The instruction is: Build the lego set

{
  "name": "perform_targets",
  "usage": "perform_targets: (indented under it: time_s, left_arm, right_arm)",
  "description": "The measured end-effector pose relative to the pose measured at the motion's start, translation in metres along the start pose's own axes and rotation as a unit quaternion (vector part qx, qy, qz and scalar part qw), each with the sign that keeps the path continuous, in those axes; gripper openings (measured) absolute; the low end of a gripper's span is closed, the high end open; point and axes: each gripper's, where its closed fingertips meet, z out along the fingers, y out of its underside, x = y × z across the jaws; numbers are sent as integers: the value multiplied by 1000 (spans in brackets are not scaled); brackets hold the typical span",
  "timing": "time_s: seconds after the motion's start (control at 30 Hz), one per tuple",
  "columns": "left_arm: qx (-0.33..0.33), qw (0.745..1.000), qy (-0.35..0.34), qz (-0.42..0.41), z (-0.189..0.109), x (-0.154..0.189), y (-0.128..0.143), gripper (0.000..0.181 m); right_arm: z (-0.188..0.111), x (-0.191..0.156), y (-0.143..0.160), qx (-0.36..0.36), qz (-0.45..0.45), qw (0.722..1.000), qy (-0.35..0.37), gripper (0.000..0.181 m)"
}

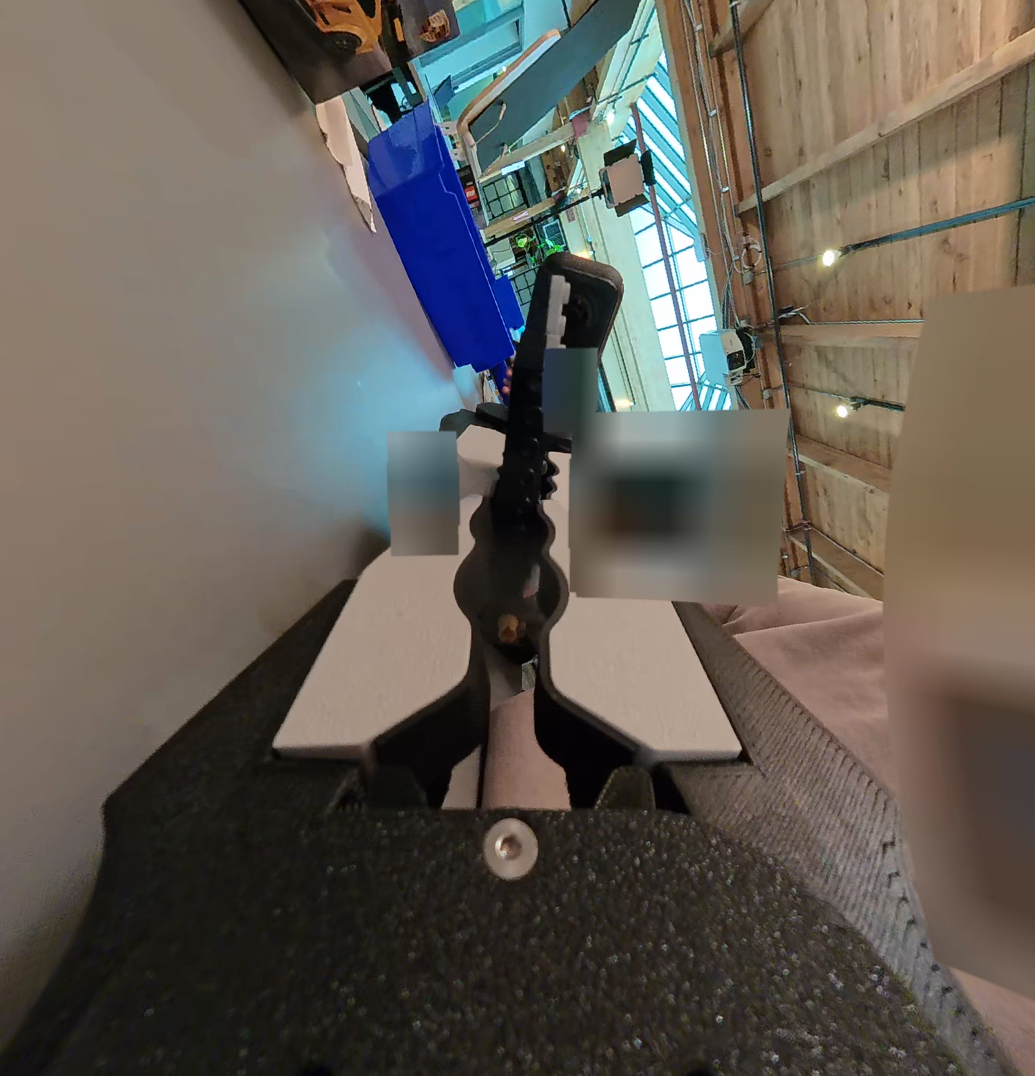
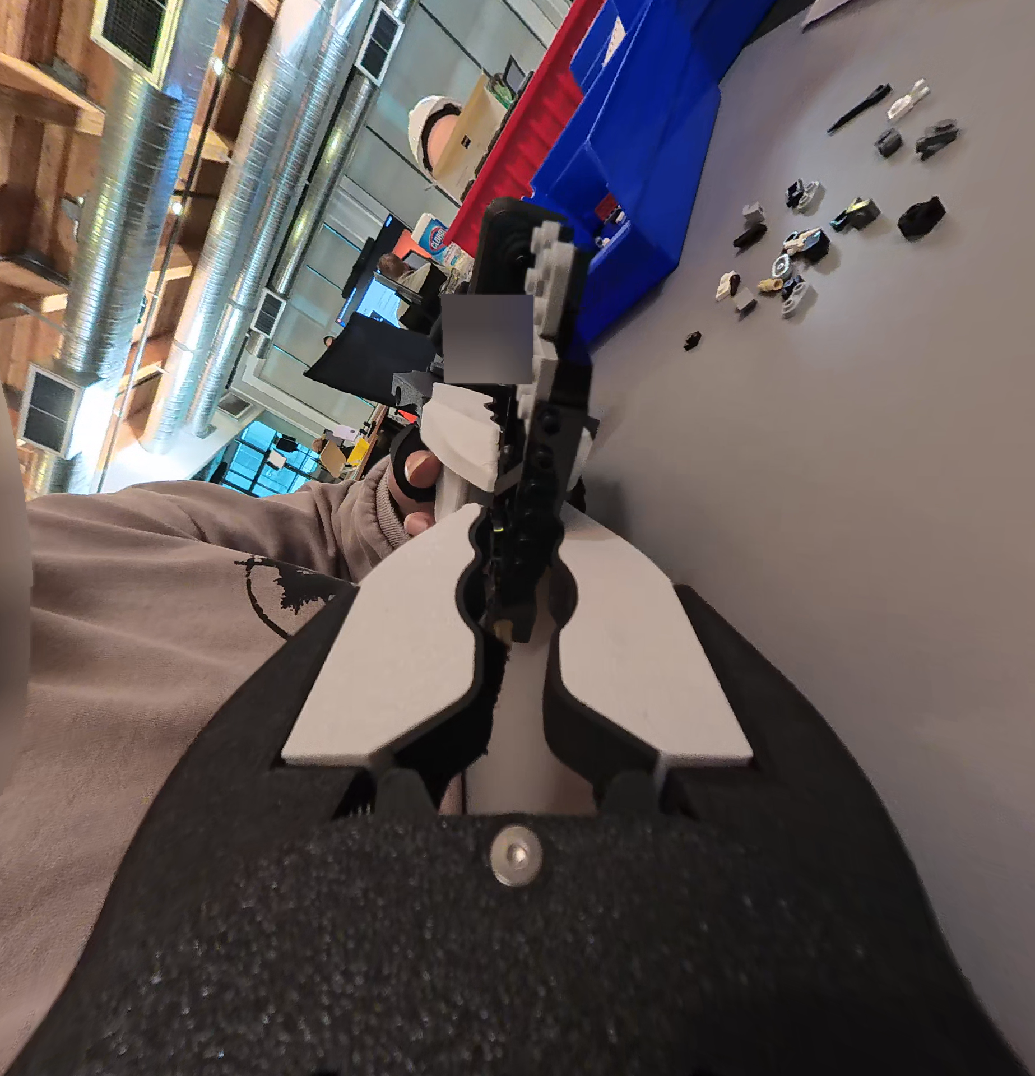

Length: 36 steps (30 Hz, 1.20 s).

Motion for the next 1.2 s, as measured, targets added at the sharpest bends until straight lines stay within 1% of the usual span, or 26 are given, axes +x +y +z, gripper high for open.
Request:
perform_targets:
  time_s: [0.17, 0.37, 0.53, 0.67, 0.77, 0.97, 1.03, 1.1, 1.2]
  left_arm:
    - [0, 1000, 1, 18, 1, 4, 1, 13]
    - [-3, 995, -16, 98, 1, 10, 0, 13]
    - [-11, 984, -16, 178, 3, 21, 1, 12]
    - [-8, 977, -11, 212, 4, 28, 0, 12]
    - [-1, 974, -12, 228, 3, 29, 0, 12]
    - [2, 962, 14, 273, 4, 42, 3, 12]
    - [1, 954, 17, 299, 4, 46, 5, 13]
    - [-1, 944, 11, 329, 5, 47, 7, 13]
    - [2, 935, 16, 354, 5, 51, 8, 13]
  right_arm:
    - [-1, -4, 0, 0, -33, 999, -4, 15]
    - [-1, -10, -3, 10, -65, 998, -7, 14]
    - [-4, -20, -5, 20, -79, 996, -45, 13]
    - [-5, -26, -9, 33, -96, 993, -58, 14]
    - [-5, -26, -9, 36, -121, 991, -37, 15]
    - [-8, -38, -11, 45, -194, 980, 1, 14]
    - [-9, -42, -11, 44, -201, 979, 0, 13]
    - [-9, -42, -9, 38, -230, 972, 15, 13]
    - [-10, -46, -8, 35, -247, 968, 13, 13]
